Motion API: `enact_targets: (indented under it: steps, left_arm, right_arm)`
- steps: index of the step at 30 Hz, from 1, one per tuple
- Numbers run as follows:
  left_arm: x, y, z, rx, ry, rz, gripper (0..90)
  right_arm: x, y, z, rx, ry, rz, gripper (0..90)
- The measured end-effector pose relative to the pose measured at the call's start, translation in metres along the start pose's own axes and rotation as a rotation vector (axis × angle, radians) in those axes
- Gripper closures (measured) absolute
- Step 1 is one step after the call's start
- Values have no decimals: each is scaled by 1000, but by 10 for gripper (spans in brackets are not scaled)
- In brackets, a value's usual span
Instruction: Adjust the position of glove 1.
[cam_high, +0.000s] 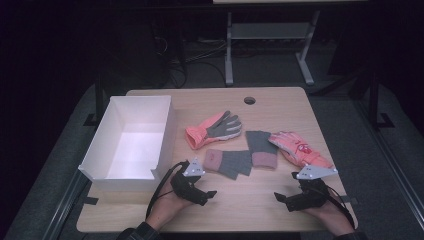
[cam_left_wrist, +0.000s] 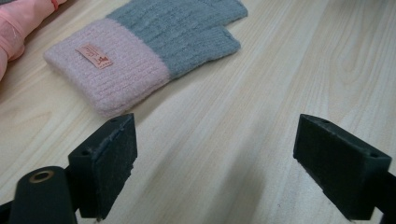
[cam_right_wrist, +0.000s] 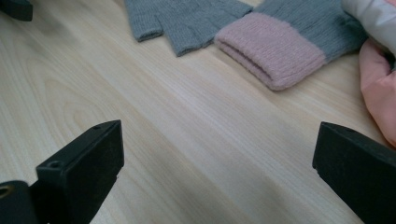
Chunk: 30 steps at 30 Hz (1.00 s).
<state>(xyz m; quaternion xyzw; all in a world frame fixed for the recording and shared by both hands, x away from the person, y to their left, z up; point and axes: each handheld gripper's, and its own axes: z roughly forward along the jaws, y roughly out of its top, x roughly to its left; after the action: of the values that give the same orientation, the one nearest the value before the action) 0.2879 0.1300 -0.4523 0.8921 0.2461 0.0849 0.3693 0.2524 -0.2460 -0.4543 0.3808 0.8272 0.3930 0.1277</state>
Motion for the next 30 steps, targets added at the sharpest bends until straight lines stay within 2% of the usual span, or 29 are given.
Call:
enact_targets:
  steps: [4, 6, 10, 11, 13, 15, 17, 20, 21, 22, 25, 30]
  left_arm:
    - [2, 0, 0, 10, -11, -4, 157]
    - [3, 1, 0, 10, -12, -5, 218]
    - [3, 8, -1, -4, -26, -20, 390]
    - [3, 12, -2, 12, -38, -16, 434]
    - [2, 15, -1, 10, -51, -18, 564]
    - [2, 18, 0, 17, -51, -10, 594]
    - [3, 20, 1, 16, -55, -8, 730]
    - [5, 24, 3, 28, -60, -7, 842]
    - [6, 26, 3, 34, -59, -13, 842]
    - [7, 27, 3, 32, -65, -25, 896]
    - [9, 30, 6, 35, -59, -37, 897]
    - [14, 38, 7, 38, -26, -30, 898]
  right_arm:
    - [-1, -1, 0, 4, -10, 6, 19]
    - [-2, -2, 0, 4, -4, 11, 19]
    - [-5, -3, 0, -2, 0, 16, 19]
    - [-5, -2, 0, 4, -7, 23, 19]
    - [-3, -2, 0, 4, -13, 16, 19]
    - [-3, -1, -1, 3, -14, 11, 19]
    - [-1, -1, -2, 0, -13, 14, 19]
    - [0, -1, -2, 3, -10, 14, 19]
    - [0, -1, -1, 8, -9, 17, 19]
    - [-1, -1, -1, 6, -8, 12, 19]
    - [-1, -1, -1, 5, -6, 15, 19]
    - [-2, -1, -1, 1, -8, 19, 19]
